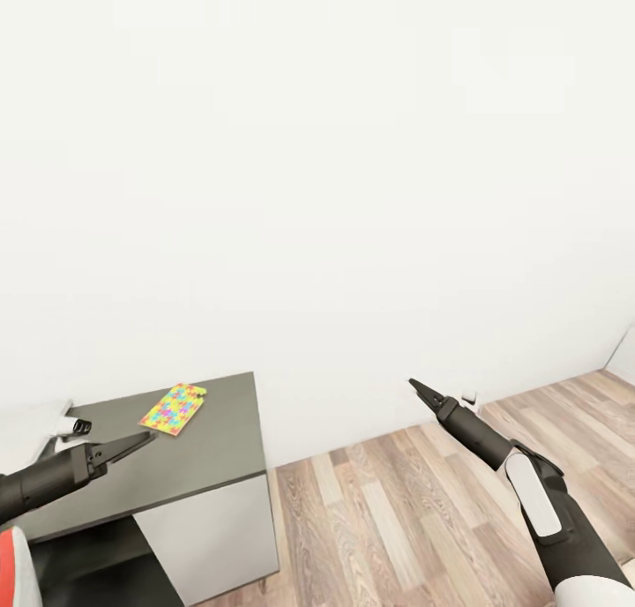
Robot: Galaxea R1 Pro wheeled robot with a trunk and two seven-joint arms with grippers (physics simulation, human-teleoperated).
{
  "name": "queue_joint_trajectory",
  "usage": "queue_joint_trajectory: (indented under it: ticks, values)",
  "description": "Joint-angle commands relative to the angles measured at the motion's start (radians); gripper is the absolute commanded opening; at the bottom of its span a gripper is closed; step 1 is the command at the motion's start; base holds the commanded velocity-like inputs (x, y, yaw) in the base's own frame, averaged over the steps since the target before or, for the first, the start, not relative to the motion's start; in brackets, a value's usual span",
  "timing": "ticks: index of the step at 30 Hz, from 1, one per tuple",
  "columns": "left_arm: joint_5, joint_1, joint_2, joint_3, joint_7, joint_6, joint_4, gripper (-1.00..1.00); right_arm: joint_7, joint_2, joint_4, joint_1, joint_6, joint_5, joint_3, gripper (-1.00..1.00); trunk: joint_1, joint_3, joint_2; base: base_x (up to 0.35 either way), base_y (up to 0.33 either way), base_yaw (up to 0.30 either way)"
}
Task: Put all the toys in the child's room - the three board games (two on the bed and one on the table), the two jigsaw puzzles on the table, and the tennis ball on the table - inside the toy box on the table in the child's room.
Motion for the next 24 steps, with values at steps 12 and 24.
queue_joint_trajectory:
  ticks: [12,24]
  values:
    - [-0.001,0.000,0.000,0.001,-0.004,0.011,0.000,1.00,0.001,0.002,0.000,-0.001,0.007,-0.006,0.000,1.00,0.001,-0.002,-0.002,0.000,0.000,-0.276]
    - [-0.001,0.000,0.000,0.001,-0.004,0.011,0.000,1.00,0.001,0.003,0.000,-0.001,0.007,-0.006,0.000,1.00,0.001,-0.002,-0.002,0.000,0.000,-0.276]
